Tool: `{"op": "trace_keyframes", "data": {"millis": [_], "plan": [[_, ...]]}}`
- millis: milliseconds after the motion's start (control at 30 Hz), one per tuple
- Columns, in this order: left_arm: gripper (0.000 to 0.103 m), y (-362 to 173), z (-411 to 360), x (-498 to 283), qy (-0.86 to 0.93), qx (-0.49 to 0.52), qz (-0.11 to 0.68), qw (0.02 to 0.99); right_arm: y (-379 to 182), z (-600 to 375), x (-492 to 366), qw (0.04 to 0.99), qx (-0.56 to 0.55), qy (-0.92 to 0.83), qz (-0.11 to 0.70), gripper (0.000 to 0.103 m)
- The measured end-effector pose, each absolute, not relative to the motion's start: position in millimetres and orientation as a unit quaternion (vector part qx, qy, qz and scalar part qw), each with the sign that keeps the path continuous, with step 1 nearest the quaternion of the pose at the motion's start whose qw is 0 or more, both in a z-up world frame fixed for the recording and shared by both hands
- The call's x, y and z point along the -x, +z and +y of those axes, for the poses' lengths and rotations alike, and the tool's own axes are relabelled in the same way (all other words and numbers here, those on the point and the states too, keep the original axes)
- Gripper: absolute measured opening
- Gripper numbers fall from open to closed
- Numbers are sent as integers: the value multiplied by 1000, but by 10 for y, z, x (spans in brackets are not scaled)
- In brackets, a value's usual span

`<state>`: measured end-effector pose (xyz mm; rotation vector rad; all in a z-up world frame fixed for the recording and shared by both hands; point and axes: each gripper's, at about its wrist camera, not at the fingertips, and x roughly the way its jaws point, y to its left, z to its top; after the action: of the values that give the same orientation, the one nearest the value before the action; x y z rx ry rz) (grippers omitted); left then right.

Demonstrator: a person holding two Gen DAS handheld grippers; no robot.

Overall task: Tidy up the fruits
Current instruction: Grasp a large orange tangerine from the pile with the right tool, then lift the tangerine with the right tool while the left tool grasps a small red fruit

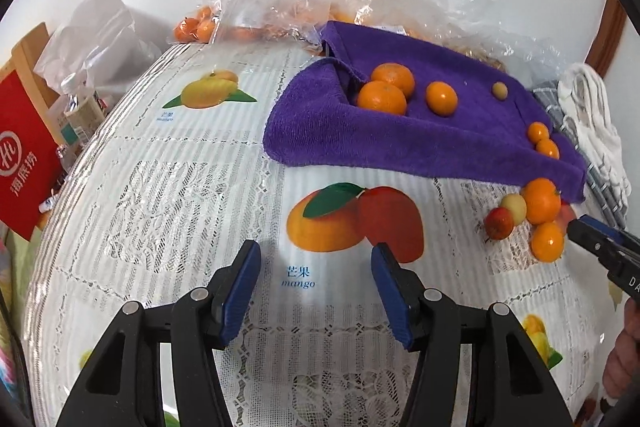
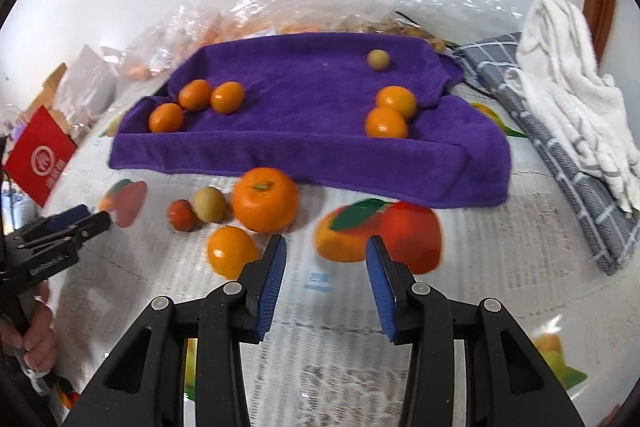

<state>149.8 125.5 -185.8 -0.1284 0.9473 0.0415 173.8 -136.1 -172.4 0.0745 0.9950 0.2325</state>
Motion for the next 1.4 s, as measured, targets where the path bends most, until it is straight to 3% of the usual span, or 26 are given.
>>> {"op": "trace_keyframes", "data": {"millis": [433, 600, 667, 1067, 1400], "plan": [[72, -1864, 1208, -1491, -2, 61, 444, 894, -1856, -1054, -2145, 850, -65, 150, 500, 46], [73, -1857, 1237, -1487, -9, 70, 441, 895, -1917, -980, -2181, 850, -50, 147, 503, 48], [73, -1855, 1241, -1486, -9, 70, 441, 895, -1905, -974, -2182, 854, -46, 144, 498, 42], [71, -1814, 1190, -1389, -45, 77, 432, 897, -1627, -1515, -1864, 879, -54, 109, 460, 42], [72, -1880, 1197, -1417, -8, 51, 449, 892, -1826, -1877, -1670, 877, -81, 82, 466, 42]]}}
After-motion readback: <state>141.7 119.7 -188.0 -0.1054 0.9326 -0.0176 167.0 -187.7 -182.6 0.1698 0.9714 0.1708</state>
